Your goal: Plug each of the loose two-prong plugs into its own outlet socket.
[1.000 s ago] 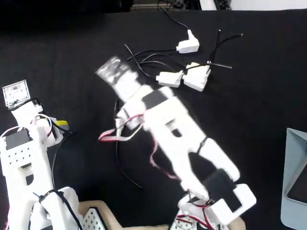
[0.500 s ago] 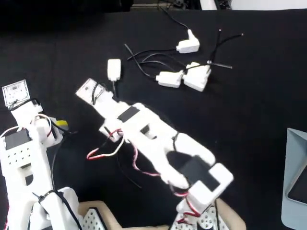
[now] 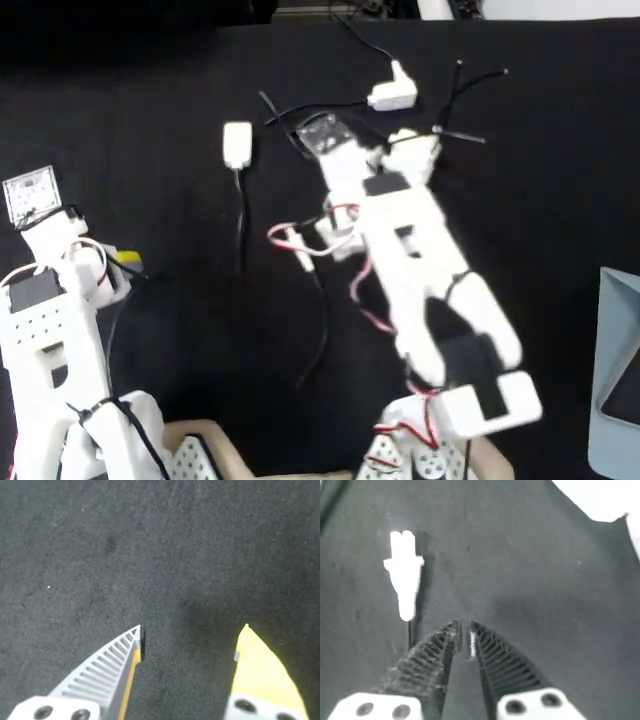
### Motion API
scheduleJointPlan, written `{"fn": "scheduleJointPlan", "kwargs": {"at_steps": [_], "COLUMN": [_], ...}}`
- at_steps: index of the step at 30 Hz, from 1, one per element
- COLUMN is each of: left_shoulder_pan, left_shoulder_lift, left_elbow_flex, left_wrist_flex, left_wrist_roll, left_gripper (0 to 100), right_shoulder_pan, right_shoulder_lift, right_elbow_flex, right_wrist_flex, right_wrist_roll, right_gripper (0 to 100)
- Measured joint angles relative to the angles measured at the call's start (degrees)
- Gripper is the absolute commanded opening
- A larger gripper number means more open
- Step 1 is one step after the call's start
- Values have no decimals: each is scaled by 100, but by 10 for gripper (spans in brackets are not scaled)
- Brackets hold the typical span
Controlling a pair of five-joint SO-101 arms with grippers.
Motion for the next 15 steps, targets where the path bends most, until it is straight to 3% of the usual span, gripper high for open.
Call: {"fn": "scheduleJointPlan", "kwargs": {"at_steps": [4, 6, 9, 15], "left_shoulder_pan": [0, 0, 0, 0], "left_shoulder_lift": [0, 0, 0, 0], "left_elbow_flex": [0, 0, 0, 0], "left_wrist_flex": [0, 0, 0, 0], "left_wrist_roll": [0, 0, 0, 0], "left_gripper": [299, 299, 299, 299], "right_shoulder_pan": [35, -53, -378, -1064], "right_shoulder_lift": [-299, -396, -413, -273], "right_elbow_flex": [0, 0, 0, 0], "right_wrist_flex": [88, 97, 97, -53], "right_wrist_roll": [141, 114, -246, -1029], "right_gripper": [36, 91, 177, 174]}}
